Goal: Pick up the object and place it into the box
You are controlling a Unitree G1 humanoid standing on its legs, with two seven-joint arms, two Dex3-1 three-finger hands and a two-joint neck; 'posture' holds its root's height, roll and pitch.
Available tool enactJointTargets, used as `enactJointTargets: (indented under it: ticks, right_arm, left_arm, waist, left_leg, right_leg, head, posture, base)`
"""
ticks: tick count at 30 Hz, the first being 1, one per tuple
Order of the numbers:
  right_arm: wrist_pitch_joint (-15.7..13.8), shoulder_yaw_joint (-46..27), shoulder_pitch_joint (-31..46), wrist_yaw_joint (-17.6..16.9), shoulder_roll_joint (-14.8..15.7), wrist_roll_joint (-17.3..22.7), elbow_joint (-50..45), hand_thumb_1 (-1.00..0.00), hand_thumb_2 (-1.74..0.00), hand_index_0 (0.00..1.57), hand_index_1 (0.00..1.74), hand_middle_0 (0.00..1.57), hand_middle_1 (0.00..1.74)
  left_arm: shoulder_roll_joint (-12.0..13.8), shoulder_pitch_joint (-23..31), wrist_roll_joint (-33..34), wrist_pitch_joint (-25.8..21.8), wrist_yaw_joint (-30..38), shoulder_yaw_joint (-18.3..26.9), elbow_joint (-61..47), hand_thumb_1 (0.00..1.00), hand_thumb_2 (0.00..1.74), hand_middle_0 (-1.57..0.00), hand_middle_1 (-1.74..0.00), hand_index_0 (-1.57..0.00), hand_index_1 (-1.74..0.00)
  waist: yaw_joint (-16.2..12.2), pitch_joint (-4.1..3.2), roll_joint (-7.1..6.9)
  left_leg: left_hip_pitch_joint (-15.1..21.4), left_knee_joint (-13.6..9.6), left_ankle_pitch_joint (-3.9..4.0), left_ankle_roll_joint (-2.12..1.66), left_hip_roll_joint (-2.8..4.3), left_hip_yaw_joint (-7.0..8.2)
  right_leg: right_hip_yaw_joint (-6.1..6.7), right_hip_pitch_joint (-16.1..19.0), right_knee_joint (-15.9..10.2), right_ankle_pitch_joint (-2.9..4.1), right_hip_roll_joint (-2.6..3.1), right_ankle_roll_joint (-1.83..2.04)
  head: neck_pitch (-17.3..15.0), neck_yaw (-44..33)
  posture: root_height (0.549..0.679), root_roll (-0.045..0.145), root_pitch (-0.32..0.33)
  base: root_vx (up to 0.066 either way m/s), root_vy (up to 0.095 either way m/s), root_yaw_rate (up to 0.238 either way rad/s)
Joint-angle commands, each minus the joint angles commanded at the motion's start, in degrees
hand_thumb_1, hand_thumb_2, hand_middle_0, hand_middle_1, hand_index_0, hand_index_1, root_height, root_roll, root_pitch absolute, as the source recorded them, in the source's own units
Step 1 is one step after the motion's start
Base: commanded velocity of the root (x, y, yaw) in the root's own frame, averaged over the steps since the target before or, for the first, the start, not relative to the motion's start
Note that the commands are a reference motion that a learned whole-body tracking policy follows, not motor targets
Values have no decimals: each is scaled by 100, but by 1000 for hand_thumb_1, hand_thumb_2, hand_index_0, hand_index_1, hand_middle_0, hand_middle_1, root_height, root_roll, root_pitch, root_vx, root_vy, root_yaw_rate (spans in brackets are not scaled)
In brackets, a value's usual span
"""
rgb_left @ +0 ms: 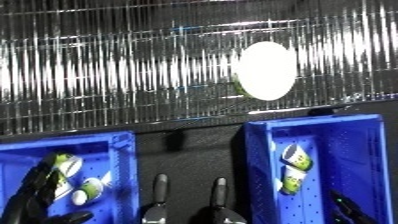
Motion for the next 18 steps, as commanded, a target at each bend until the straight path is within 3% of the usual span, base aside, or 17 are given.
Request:
enactJointTargets:
  ticks: [3, 6, 11, 16, 18]
  right_arm:
    - [-335, 14, 13, -61, -59, -28, -226, 0, 0, 0, 0, 0, 0]
    - [-852, 11, 28, -352, -151, -12, -803, 0, 0, 0, 0, 0, 0]
    - [-1488, -136, 501, -1422, -338, -355, -3033, 0, 0, 0, 0, 0, 0]
    - [-2101, -478, 871, -1677, -432, -825, -4280, 0, 0, 0, 0, 0, 0]
    - [-2210, -571, 926, -1746, -474, -976, -4660, 0, 0, 0, 0, 0, 0]
  left_arm:
    - [-42, 75, 8, 47, 70, -12, -71, 0, 0, 0, 0, 0, 0]
    - [-81, 219, 13, 91, 202, -31, -232, 0, 0, 0, 0, 0, 0]
    - [-165, 612, -16, 35, 441, 29, -536, 0, 0, 0, 0, 0, 0]
    - [-213, 790, -62, -74, 389, 210, -494, 0, 0, 0, 0, 0, 0]
    - [-223, 814, -73, -109, 353, 264, -457, 0, 0, 0, 0, 0, 0]
  waist:
    - [-40, 0, 14]
    - [-103, 0, 15]
    - [-300, 0, -32]
    - [-478, 0, -61]
    - [-522, 0, -69]
  left_leg:
    - [-32, 57, -28, 1, 2, 34]
    - [-70, 119, -59, -3, 9, 79]
    - [-104, 157, -98, -4, 54, 178]
    - [-116, 161, -126, 8, 86, 262]
    - [-138, 169, -133, 8, 96, 287]
  right_leg:
    - [28, -42, 26, 8, 8, -3]
    - [61, -87, 57, 8, 26, -8]
    - [146, -163, 97, -14, 77, -26]
    - [222, -206, 100, -49, 127, -19]
    - [237, -228, 99, -58, 138, -16]
  head:
    - [188, 137]
    - [368, 89]
    - [452, -184]
    - [531, -417]
    - [536, -468]
  posture:
    - [653, 37, 100]
    - [652, 38, 103]
    - [651, 39, 111]
    - [651, 42, 118]
    - [651, 43, 122]
  base:
    - [-3, 18, -101]
    - [-4, 20, -114]
    - [-3, 39, -162]
    - [6, 44, -122]
    - [-1, 24, -73]
